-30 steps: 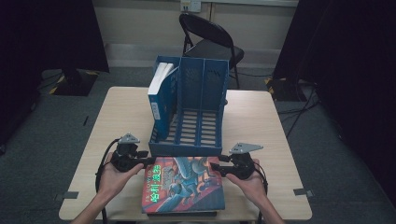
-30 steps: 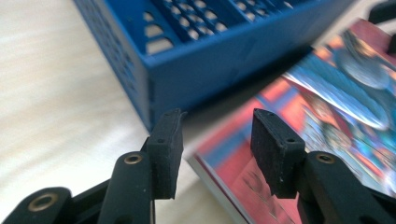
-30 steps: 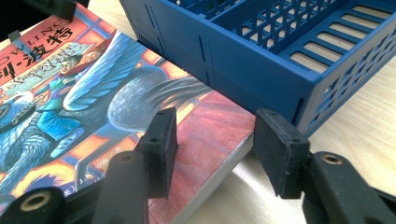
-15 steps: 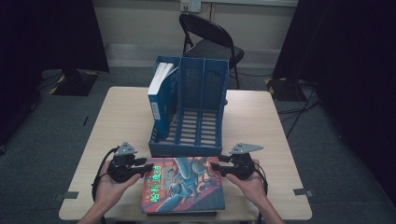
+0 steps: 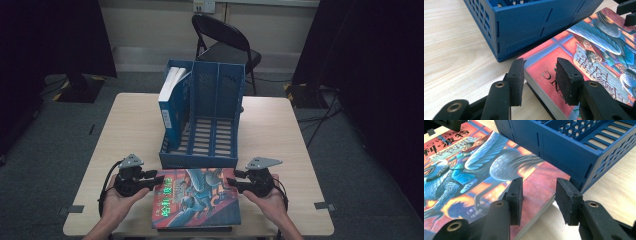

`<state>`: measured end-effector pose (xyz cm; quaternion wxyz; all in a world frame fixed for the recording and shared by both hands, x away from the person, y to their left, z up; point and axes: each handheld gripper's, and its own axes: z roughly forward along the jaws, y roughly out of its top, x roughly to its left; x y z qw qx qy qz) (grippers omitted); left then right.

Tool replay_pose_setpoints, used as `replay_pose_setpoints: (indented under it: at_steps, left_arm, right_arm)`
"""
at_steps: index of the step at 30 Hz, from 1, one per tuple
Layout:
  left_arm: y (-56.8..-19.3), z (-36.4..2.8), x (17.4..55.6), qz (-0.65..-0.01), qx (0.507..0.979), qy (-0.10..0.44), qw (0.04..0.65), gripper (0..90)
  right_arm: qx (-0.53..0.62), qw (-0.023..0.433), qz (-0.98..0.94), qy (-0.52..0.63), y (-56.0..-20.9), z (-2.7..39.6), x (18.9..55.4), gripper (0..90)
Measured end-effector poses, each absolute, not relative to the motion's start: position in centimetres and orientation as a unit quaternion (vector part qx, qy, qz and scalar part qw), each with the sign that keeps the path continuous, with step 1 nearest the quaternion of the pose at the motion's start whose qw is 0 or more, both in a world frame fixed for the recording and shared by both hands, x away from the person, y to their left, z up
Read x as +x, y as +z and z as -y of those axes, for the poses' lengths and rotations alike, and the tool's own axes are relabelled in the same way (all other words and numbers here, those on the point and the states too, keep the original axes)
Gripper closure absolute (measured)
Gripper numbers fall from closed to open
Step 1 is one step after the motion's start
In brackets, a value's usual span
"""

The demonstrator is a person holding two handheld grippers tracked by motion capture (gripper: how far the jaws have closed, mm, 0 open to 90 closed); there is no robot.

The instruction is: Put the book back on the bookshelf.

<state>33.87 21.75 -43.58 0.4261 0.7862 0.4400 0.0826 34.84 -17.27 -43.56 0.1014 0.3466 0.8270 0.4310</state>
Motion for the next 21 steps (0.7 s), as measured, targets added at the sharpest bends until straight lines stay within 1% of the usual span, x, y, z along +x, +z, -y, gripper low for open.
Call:
replay_pose_setpoints:
  at_steps: [3, 8, 10, 11, 12, 13, 16, 19, 21]
  left_arm:
    - [-43.5, -21.6, 34.0, -0.438, 0.788, 0.086, 0.424, 59.7]
    - [-43.8, -21.7, 34.5, -0.436, 0.781, 0.081, 0.439, 61.4]
    - [-43.7, -21.6, 34.3, -0.432, 0.784, 0.090, 0.436, 61.5]
    - [-43.7, -21.6, 34.2, -0.434, 0.782, 0.089, 0.438, 61.9]
    - [-43.7, -21.7, 34.0, -0.436, 0.782, 0.086, 0.437, 63.3]
    - [-43.7, -21.8, 33.8, -0.436, 0.782, 0.081, 0.438, 63.3]
    - [-43.7, -21.9, 32.8, -0.432, 0.784, 0.080, 0.439, 62.2]
    - [-43.9, -22.0, 32.4, -0.431, 0.783, 0.076, 0.442, 56.9]
    - [-44.1, -22.1, 32.5, -0.432, 0.779, 0.068, 0.450, 56.9]
  right_arm:
    - [0.349, 0.101, -0.826, 0.430, -43.6, 17.3, 34.2, 58.0]
    - [0.346, 0.097, -0.829, 0.430, -43.5, 17.5, 32.5, 58.4]
    - [0.346, 0.103, -0.826, 0.432, -43.5, 17.5, 32.3, 58.0]
    - [0.344, 0.101, -0.827, 0.432, -43.4, 17.5, 32.5, 56.3]
    - [0.344, 0.104, -0.826, 0.435, -43.4, 17.5, 32.7, 51.3]
    - [0.347, 0.108, -0.824, 0.435, -43.4, 17.4, 33.1, 50.2]
    - [0.348, 0.114, -0.821, 0.438, -43.4, 17.1, 34.4, 48.2]
    - [0.342, 0.112, -0.820, 0.446, -43.1, 16.6, 35.4, 48.1]
    - [0.340, 0.108, -0.821, 0.446, -43.3, 16.2, 35.8, 47.9]
